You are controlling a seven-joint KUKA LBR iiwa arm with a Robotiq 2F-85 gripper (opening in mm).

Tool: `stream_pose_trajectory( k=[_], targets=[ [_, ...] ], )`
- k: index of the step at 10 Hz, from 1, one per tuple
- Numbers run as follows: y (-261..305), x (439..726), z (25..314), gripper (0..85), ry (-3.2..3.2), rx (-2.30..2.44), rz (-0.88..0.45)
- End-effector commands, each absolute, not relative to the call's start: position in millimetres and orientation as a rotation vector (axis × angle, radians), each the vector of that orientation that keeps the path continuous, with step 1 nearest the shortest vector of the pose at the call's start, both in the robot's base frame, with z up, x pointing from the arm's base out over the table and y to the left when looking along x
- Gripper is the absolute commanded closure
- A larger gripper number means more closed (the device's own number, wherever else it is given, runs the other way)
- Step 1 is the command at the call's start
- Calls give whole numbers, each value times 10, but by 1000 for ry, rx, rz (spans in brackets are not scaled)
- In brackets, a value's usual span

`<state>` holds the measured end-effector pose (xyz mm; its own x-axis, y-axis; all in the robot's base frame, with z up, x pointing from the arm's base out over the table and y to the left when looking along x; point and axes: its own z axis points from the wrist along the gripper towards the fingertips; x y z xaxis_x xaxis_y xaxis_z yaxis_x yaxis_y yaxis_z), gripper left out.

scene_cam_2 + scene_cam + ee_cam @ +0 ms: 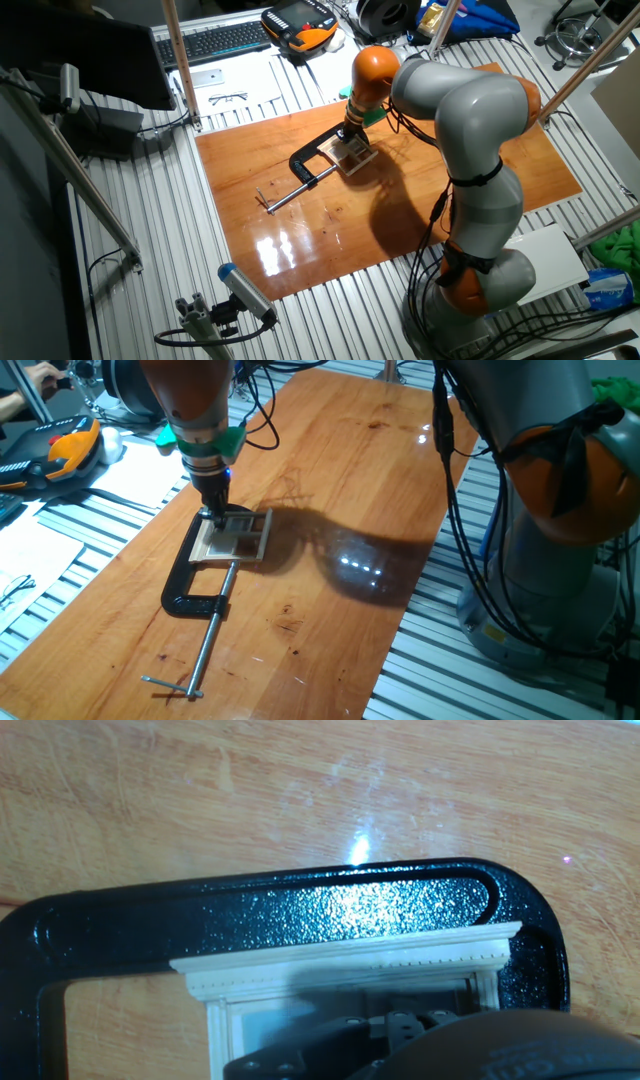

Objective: Close a sliding window

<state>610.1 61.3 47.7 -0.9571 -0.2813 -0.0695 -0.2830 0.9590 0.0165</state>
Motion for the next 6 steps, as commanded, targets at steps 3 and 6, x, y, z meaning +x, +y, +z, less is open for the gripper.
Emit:
stream_pose_trajectory(
  k=[3, 6],
  targets=[
    [621, 6105, 475, 850, 3026, -431, 53],
    [625, 6109, 460, 850, 3018, -429, 60]
  ],
)
